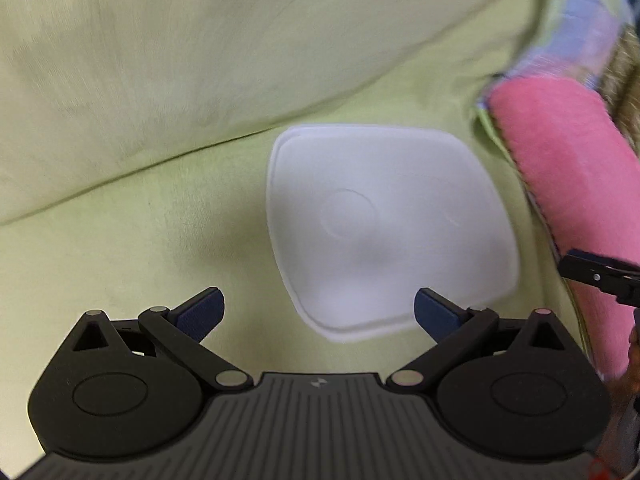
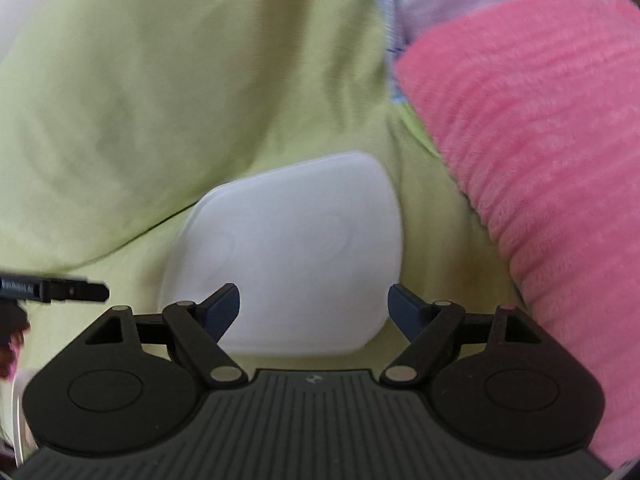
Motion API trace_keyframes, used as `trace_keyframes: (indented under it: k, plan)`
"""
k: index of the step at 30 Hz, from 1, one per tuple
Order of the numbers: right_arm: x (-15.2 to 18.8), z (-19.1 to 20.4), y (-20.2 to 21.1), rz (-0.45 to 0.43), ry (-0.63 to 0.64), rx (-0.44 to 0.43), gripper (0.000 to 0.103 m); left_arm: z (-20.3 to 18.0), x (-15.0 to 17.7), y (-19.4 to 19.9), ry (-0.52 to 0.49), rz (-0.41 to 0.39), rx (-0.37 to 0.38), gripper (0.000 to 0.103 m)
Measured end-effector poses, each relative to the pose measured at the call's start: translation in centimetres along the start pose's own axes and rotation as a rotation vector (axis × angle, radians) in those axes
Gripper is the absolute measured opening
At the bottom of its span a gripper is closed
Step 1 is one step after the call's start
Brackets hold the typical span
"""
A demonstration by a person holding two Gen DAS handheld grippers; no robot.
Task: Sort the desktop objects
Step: 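Move both grippers toward the white lid on the sofa, then close both grippers on the edge of the white lid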
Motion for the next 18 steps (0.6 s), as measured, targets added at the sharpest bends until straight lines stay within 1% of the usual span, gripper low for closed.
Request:
trace_keyframes:
  k: [2,6,9,10,11,12,14,15,16,17,18]
  plan:
    - [-0.5,-1.1,-1.6,0.004,-0.028,0.001,0.079,1.1,-0.6,-1.8,0.061,0.014,0.003,0.102]
    - [-0.9,-2.7,-4.7,0.015,-0.083,0.030,0.079,2.6,-1.5,-4.4,0.174,0.022,0.031,0.100]
    - [-0.7,-3.6,-6.1,0.013,-0.112,0.047,0.078,3.3,-1.9,-5.9,0.207,0.026,0.029,0.094]
    - [-0.7,-3.8,-6.5,0.012,-0.122,0.049,0.078,3.4,-2.0,-6.4,0.208,0.025,0.024,0.087]
    - [-0.6,-4.0,-6.8,0.011,-0.134,0.052,0.077,3.5,-2.0,-6.8,0.207,0.027,0.018,0.077]
    - [-0.5,-4.2,-7.1,0.011,-0.146,0.055,0.075,3.6,-1.9,-7.3,0.207,0.031,0.015,0.072]
    - [-0.4,-4.7,-7.6,0.007,-0.167,0.053,0.073,3.8,-1.6,-8.0,0.211,0.038,0.018,0.059]
    - [-0.3,-4.9,-7.8,0.007,-0.176,0.053,0.072,3.9,-1.4,-8.2,0.212,0.040,0.023,0.056]
    - [-0.3,-5.1,-8.2,0.007,-0.184,0.053,0.070,3.9,-1.3,-8.4,0.212,0.042,0.028,0.052]
    - [-0.4,-5.3,-8.6,0.006,-0.187,0.055,0.068,3.9,-1.3,-8.6,0.211,0.043,0.033,0.043]
    - [-0.4,-5.4,-8.8,0.006,-0.190,0.054,0.066,4.0,-1.2,-8.8,0.209,0.044,0.034,0.040]
Point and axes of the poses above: each gripper's, at about its wrist camera, not at the fingertips, and y roughly against the way its jaws point, z to its left, x to its underside, the point moved 4 cm from there along -y, roughly the way its jaws point, and after that the axes turned 6 degrees about -z, right-handed, at the moved point
